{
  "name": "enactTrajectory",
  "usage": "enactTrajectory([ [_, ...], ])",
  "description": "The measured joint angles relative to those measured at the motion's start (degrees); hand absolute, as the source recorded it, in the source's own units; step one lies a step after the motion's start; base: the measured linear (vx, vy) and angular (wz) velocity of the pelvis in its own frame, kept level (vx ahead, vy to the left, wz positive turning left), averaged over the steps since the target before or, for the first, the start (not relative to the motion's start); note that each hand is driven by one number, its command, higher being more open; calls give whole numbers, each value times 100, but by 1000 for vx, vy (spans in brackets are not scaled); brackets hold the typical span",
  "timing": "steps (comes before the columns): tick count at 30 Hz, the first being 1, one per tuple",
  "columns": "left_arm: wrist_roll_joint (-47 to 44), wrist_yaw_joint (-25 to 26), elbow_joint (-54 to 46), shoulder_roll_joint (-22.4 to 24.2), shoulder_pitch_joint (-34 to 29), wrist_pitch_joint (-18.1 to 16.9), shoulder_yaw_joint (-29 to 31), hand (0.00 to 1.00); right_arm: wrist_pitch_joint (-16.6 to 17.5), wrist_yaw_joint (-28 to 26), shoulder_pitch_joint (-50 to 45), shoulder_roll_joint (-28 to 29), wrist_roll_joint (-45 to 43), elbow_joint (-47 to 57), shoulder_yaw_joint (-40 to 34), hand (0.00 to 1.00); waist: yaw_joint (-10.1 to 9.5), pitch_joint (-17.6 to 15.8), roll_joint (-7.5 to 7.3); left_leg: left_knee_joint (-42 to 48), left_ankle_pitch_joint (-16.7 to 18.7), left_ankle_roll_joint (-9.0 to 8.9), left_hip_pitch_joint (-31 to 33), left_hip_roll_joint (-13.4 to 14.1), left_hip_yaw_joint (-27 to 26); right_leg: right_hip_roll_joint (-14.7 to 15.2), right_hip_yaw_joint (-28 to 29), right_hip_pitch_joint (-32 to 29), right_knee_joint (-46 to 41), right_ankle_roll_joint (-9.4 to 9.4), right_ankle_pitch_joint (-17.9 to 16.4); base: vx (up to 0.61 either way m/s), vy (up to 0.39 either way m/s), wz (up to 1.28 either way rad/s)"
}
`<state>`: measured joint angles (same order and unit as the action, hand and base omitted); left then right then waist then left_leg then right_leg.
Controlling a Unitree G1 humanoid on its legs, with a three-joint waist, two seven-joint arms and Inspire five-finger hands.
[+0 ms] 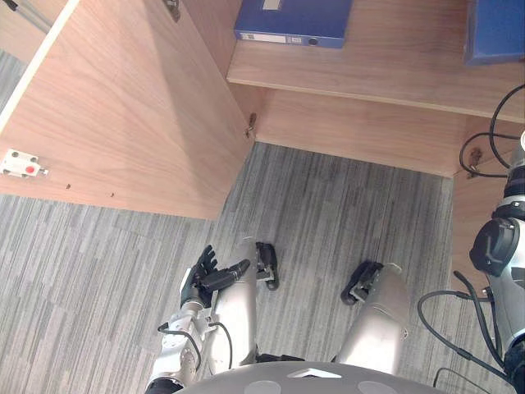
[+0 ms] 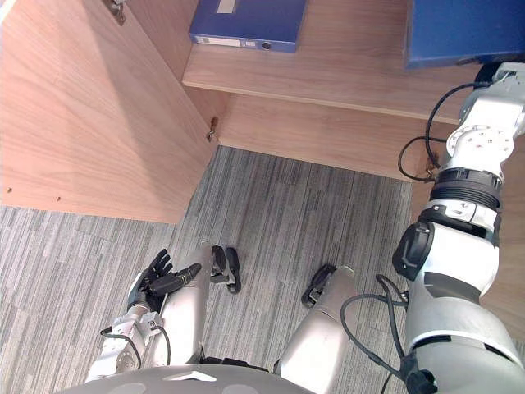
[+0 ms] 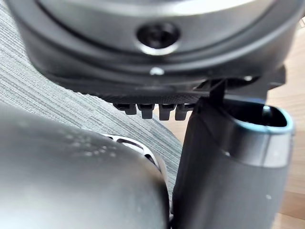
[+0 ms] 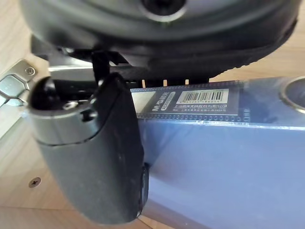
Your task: Walk over to the cabinet, pick up the folder, carry it to the office cabinet, place the folder inside the office cabinet, then close the office cabinet door
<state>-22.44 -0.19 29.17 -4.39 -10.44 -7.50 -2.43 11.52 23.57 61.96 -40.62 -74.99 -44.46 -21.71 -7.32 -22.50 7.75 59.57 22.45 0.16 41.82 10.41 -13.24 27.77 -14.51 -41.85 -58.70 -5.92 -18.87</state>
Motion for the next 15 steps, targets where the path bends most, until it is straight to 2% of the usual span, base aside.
enactTrajectory([
  [5, -34, 2, -283, 10, -134, -2, -100, 100, 274, 130, 821, 148, -15, 0, 267, 0, 51, -35, 150, -2, 6, 10, -45, -8, -36, 10, 62, -16, -21, -11, 7, 18, 32, -3],
  [9, -178, -39, -302, 10, -114, -3, -250, 100, 418, 215, 898, 274, -10, 6, 422, 0, 25, -75, 212, 70, 9, 5, -25, -16, -18, 31, 100, -63, -132, -8, -21, -9, 6, 0],
  [12, -250, -58, -387, -14, -110, -4, -239, 100, 464, 214, 897, 274, 3, 51, 424, 0, -23, -94, 226, 337, 81, -26, 179, -17, 65, 99, 175, -273, -426, 0, -141, -60, 34, 4],
  [15, -273, -65, -465, -34, -83, -9, -242, 100, 646, 219, 870, 287, 4, 447, 319, 0, -27, -143, 300, 908, 260, -42, 611, 49, 223, 122, 263, -663, -973, 13, -361, -101, 23, 7],
])
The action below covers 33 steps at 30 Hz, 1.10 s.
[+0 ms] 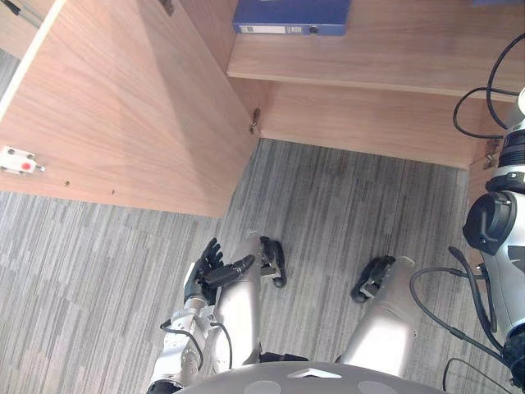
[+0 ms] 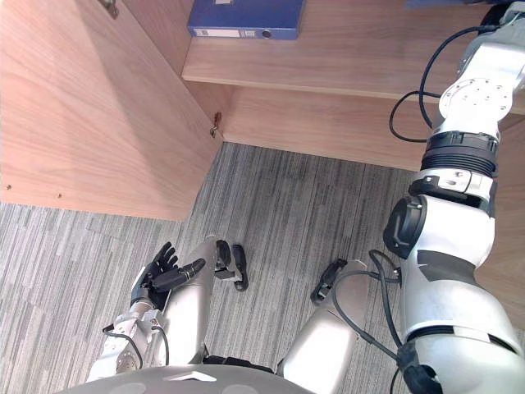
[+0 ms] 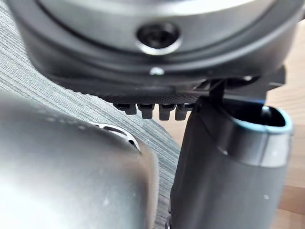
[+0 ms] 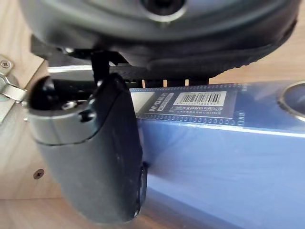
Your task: Walk over to the cabinet, pick up the folder, carry it to the office cabinet, place the folder inside the office cabinet, then close the office cabinet door
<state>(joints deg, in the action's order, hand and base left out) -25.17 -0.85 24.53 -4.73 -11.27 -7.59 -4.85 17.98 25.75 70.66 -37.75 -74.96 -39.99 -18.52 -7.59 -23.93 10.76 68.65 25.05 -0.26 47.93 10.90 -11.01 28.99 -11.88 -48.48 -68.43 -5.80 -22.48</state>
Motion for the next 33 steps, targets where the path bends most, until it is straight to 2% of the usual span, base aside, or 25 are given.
enactTrajectory([
  [5, -115, 10, -83, -33, 69, -44, -2, 100, 387, 7, -352, 437, 35, 934, -435, 0, -11, -143, 52, 936, 341, -7, 562, 187, 121, -1, 298, -633, -876, 9, -313, -110, 50, -6],
  [10, -105, 86, -225, -124, 226, -112, -203, 100, 443, 86, -895, 831, 25, 1105, -761, 0, -28, -153, 72, 1368, 486, 6, 897, 272, 152, -13, 451, -1030, -1260, 41, -397, -91, 53, -6],
  [11, -105, 93, -293, -190, 244, -114, -253, 100, 483, 183, -1038, 900, 21, 1098, -947, 0, -28, -176, 120, 1469, 504, 21, 1005, 277, 188, -5, 465, -1114, -1346, 35, -413, -55, 31, 2],
  [15, -111, 131, -497, -242, 252, -122, -321, 100, 490, 244, -1369, 908, 15, 1075, -1028, 0, -84, -179, 158, 1654, 528, 44, 1245, 285, 175, -1, 593, -1422, -1522, 43, -419, -46, 21, -1],
  [27, -122, 197, -579, -243, 250, -125, -324, 100, 487, 243, -1384, 1071, -5, 882, -1069, 0, -120, -150, 207, 1670, 594, 29, 1257, 372, 180, -69, 571, -1430, -1460, 86, -391, -18, 2, -3],
  [33, -132, 154, -653, -237, 249, -125, -327, 100, 490, 243, -1465, 1072, 1, 883, -1069, 0, -124, -111, 264, 1334, 587, 36, 967, 367, 151, -110, 403, -1042, -1052, 31, -308, 6, 22, -1],
])
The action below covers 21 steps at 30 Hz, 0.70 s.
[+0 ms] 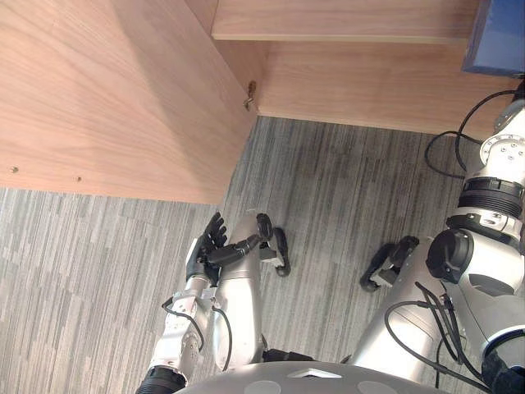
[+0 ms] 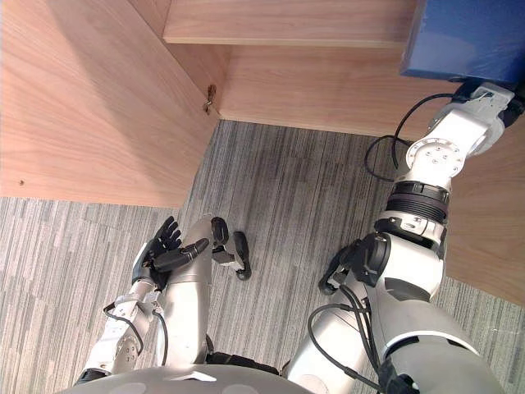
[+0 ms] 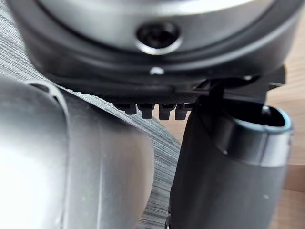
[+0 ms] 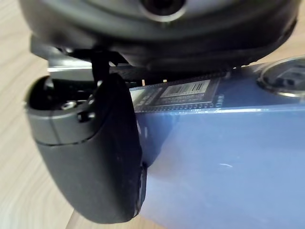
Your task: Walk over to the cabinet, pick up the folder, carry it to the office cabinet, place the folder inside the office cabinet, then close the office cabinet door
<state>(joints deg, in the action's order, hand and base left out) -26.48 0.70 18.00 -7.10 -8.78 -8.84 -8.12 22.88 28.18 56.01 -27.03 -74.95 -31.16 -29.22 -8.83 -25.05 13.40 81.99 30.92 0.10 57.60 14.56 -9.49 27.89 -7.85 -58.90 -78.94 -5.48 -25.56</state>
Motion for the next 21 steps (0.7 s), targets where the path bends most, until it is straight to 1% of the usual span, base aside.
enactTrajectory([
  [2, -5, -6, -4, 0, 0, 0, 1, 100, 0, -3, 1, -7, 15, 10, 1, 0, 3, 20, 28, -88, -4, 7, -60, -7, -4, -3, -56, 89, 109, -21, 18, 8, 18, 1],
  [6, -40, -24, -61, 0, -1, -1, 4, 100, -18, -2, 2, -9, 30, 9, 6, 0, -8, 26, 36, -207, -12, 17, -100, -12, 7, -2, -154, 192, 245, -24, 33, 16, 38, 2],
  [9, -43, -49, -60, 2, -4, -1, 8, 100, -122, -2, 19, -61, 39, 9, 90, 0, -27, 26, 35, -247, -12, 17, -108, -14, 10, -5, -180, 211, 294, -23, 35, 2, 42, 0],
  [13, -66, -111, -61, 2, -6, -1, 15, 100, -376, -3, 143, -296, 44, -85, 505, 0, -16, 26, 35, -270, -12, 16, -108, -20, 65, -2, -256, 283, 342, -24, 38, -25, 50, 2],
  [15, -94, -132, -61, 2, -7, -1, 15, 100, -396, -12, 208, -375, 46, -165, 645, 0, -18, 25, 35, -272, -12, 15, -107, -20, 87, -2, -285, 312, 356, -24, 39, -34, 41, 3],
  [21, -95, -156, -77, 2, -23, 0, 63, 100, -706, -76, 711, -842, 63, -757, 1303, 0, -20, 25, 34, -302, -40, 52, -37, -65, 94, 22, -301, 279, 406, -60, 74, -37, 51, 4],
])
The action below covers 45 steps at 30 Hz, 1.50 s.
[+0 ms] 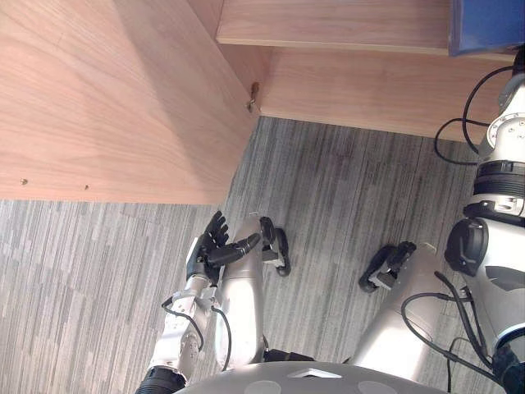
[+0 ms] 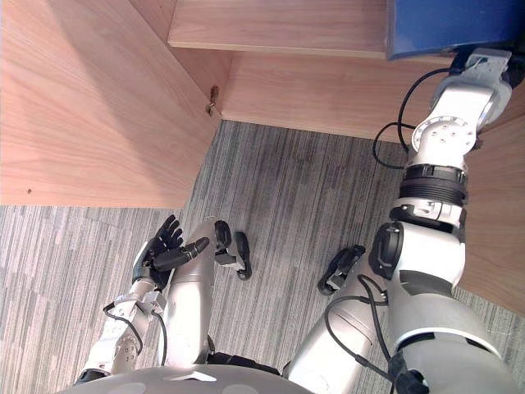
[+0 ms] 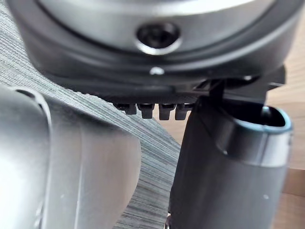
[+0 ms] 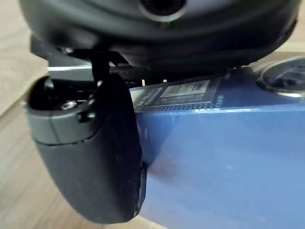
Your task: Walk over to the cabinet, pick up the folder, carry it to the office cabinet, place the folder inside the office cabinet, then close the office cabinet door
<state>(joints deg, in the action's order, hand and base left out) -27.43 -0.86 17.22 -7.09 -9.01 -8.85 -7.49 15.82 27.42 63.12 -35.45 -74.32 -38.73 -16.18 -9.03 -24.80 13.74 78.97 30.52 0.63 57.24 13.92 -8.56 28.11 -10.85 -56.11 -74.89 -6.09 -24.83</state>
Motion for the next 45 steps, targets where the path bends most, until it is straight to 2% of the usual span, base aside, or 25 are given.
enactTrajectory([
  [3, -3, 0, -146, -1, -14, 1, 80, 100, -266, -14, 313, -271, 212, -483, 491, 0, 5, -4, -6, 2, -13, 13, 87, -32, 6, 33, -1, -77, -9, -6, 8, -28, 51, 4],
  [8, -2, 1, -342, 0, -22, 0, 166, 100, -513, -87, 562, -325, 214, -795, 1028, 0, 13, -13, -19, 25, -13, 15, 146, -32, 20, 33, 4, -133, -32, -6, 8, -27, 40, 0],
  [12, -2, 11, -437, -1, -39, -1, 171, 100, -535, -96, 679, -325, 213, -835, 1186, 0, 20, -30, -42, 95, -13, 15, 216, -38, 37, 48, 28, -204, -102, -5, 7, -49, 41, 1],
  [16, -2, 20, -437, -1, -63, 0, 177, 100, -535, -97, 775, -325, 214, -835, 1190, 0, 51, -87, -125, 124, -17, 20, 234, -46, 32, 48, 81, -261, -154, 0, 10, -66, 39, -1],
  [21, -2, 21, -437, -1, -63, 0, 176, 100, -532, -90, 784, -325, 211, -832, 1008, 0, 122, -99, -141, 135, -18, 23, 235, -51, 19, 50, 109, -283, -175, 0, 10, -45, 36, 0],
  [25, -2, 13, -437, -1, -63, -1, 162, 100, -460, -29, 787, -331, 202, -789, 533, 0, 148, -101, -144, 141, -18, 23, 234, -51, 0, 49, 143, -318, -199, 0, 10, -38, 33, -1],
  [29, -1, 11, -437, -2, -63, -1, 157, 100, -108, 193, 750, -337, 190, -562, -237, 0, 152, -102, -146, 166, -17, 24, 234, -51, -12, 49, 167, -331, -214, 0, 10, -49, 40, -1],
  [32, -1, 8, -437, -7, -63, -6, 157, 100, 66, 302, 744, -438, 188, -413, -556, 0, 151, -102, -145, 173, -17, 25, 232, -55, -24, 50, 186, -340, -216, -3, 12, -48, 42, -1],
  [40, -1, -16, -437, -30, -63, -74, 156, 100, 30, 314, 728, -537, 199, -311, -559, 0, 151, -103, -143, 165, -17, 25, 219, -57, -39, 57, 193, -342, -210, -3, 14, -40, 36, 0],
  [45, -1, -34, -443, -41, -63, -100, 156, 100, -1, 312, 728, -538, 201, -339, -305, 0, 172, -100, -139, 155, -17, 25, 204, -56, -43, 57, 192, -339, -206, 3, 18, -23, 22, -1],
])
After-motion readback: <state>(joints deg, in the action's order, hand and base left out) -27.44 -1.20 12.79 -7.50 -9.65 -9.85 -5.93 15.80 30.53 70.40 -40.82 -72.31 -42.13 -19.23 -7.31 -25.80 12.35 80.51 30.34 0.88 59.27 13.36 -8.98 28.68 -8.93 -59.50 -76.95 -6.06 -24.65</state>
